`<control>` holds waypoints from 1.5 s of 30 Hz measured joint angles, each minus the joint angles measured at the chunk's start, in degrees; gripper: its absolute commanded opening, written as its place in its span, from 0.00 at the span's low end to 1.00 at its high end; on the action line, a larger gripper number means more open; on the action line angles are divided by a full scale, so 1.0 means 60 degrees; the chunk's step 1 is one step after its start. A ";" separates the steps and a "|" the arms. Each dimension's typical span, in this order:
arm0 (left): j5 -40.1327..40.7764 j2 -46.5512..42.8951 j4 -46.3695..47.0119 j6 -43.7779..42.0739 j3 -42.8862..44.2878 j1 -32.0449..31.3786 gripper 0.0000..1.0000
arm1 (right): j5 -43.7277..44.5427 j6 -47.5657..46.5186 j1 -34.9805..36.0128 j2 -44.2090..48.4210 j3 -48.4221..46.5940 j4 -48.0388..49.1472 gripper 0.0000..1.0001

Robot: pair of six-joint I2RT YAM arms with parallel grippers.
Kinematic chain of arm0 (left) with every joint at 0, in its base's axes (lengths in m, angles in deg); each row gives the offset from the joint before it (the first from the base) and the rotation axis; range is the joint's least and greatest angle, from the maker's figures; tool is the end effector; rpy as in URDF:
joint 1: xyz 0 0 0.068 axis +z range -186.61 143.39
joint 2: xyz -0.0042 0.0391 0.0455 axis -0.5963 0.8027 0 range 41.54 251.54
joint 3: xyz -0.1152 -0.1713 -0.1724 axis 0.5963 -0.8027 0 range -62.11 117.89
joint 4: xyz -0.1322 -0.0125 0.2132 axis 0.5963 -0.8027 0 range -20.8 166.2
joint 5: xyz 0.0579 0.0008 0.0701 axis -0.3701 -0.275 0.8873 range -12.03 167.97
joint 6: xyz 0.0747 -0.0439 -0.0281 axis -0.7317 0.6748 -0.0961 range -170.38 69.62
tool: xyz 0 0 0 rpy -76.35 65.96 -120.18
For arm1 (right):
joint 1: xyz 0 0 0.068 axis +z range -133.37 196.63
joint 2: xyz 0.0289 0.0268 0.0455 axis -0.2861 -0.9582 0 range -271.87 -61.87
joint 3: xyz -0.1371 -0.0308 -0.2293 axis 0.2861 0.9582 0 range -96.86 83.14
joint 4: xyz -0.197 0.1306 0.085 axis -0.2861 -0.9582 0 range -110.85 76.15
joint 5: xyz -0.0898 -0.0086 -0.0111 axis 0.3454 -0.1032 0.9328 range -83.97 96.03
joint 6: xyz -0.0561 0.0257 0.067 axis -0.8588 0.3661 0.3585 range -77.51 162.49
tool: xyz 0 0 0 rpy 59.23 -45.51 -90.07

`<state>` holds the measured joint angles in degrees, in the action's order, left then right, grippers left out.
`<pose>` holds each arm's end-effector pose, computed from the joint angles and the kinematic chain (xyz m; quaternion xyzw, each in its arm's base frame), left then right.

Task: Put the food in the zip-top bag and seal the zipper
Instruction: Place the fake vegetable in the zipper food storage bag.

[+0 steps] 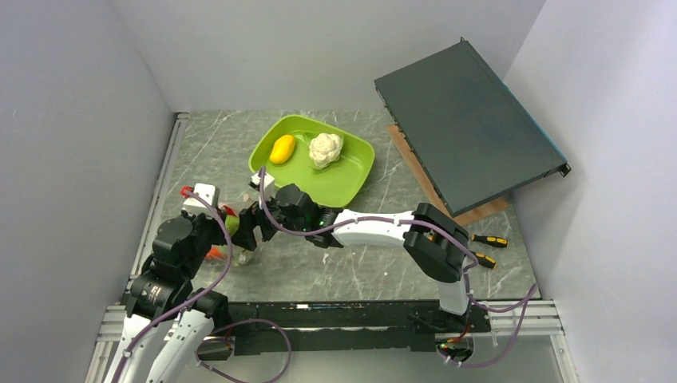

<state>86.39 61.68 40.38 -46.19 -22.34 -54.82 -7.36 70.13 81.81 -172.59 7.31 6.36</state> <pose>0.1221 -0.0276 0.2951 0.0536 0.7968 -0.0587 0.5990 0.1870 0.4496 0.2333 -0.3205 0.7215 0.5032 0.3515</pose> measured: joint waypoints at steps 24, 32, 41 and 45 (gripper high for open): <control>0.0055 0.0073 -0.0036 -0.0073 -0.0004 0.0044 0.00 | 0.0743 0.0153 0.0244 -0.2018 -0.1825 0.0707 0.70; 0.0342 0.0007 -0.0076 -0.0004 -0.0004 0.0025 0.00 | 0.1013 -0.0295 0.0273 -0.1344 -0.1501 -0.0055 0.85; 0.0408 0.0015 -0.0076 0.0022 -0.0004 0.0018 0.00 | 0.0994 -0.0761 0.0273 0.0313 -0.0463 -0.0382 0.56; 0.0390 0.0015 -0.0073 0.0022 -0.0004 0.0018 0.00 | 0.0856 -0.0841 0.0280 0.0291 -0.0328 -0.0441 0.45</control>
<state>88.73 61.77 39.95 -46.06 -22.37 -54.72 -2.22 65.08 83.50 -170.84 5.34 3.71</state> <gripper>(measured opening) 0.012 0.477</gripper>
